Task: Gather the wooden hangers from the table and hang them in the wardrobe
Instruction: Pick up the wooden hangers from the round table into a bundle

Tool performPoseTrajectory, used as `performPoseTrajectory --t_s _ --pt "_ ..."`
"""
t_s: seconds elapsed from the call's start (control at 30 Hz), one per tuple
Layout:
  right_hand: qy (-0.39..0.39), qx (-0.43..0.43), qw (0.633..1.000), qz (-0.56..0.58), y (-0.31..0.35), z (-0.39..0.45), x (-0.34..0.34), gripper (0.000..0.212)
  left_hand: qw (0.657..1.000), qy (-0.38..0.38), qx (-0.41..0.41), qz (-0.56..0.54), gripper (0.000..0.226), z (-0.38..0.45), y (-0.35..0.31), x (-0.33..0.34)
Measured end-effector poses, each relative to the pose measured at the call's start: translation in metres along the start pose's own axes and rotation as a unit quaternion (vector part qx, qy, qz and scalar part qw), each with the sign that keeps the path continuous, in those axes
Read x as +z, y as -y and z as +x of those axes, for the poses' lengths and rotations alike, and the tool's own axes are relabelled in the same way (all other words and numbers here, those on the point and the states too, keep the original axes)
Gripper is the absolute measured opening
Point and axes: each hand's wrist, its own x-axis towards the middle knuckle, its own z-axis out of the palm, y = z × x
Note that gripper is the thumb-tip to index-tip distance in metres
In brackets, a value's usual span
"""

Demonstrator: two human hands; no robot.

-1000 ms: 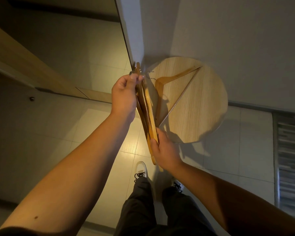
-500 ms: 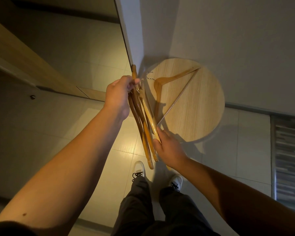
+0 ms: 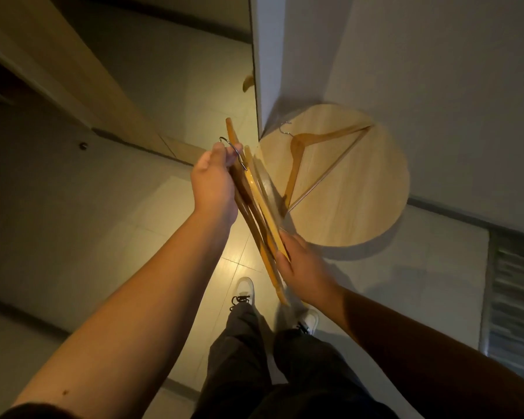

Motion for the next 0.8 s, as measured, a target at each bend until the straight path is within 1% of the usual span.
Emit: performPoseTrajectory --t_s 0.07,0.13,0.3,0.37,0.43,0.5,0.63,0.8 --pt "0.046 0.003 0.999 0.027 0.010 -0.008 -0.003 0.049 1.000 -0.020 0.017 -0.002 0.024 -0.006 0.002 -0.010" --pt "0.079 0.000 0.997 0.027 0.017 -0.014 -0.004 0.051 0.999 -0.037 0.027 0.004 0.024 -0.011 0.005 -0.019" --pt "0.109 -0.034 0.993 -0.028 0.027 -0.019 -0.005 0.051 0.997 -0.040 0.047 0.045 0.020 -0.020 0.010 -0.035" --pt "0.125 -0.042 0.990 -0.041 0.030 -0.019 -0.006 0.052 0.996 -0.040 0.062 0.058 0.012 -0.018 0.010 -0.038" --pt "0.129 -0.044 0.989 -0.065 0.032 -0.017 -0.004 0.052 0.993 -0.050 0.073 0.081 0.009 -0.012 0.011 -0.040" --pt "0.132 -0.042 0.988 -0.074 0.033 -0.014 0.000 0.051 0.991 -0.067 0.077 0.090 0.016 -0.004 0.015 -0.043" --pt "0.130 -0.031 0.990 -0.045 0.035 -0.005 0.013 0.051 0.992 -0.098 0.068 0.040 0.027 0.012 0.021 -0.047" --pt "0.128 -0.008 0.992 -0.009 0.040 0.009 0.036 0.053 0.992 -0.107 0.059 0.032 0.019 0.029 0.022 -0.050"
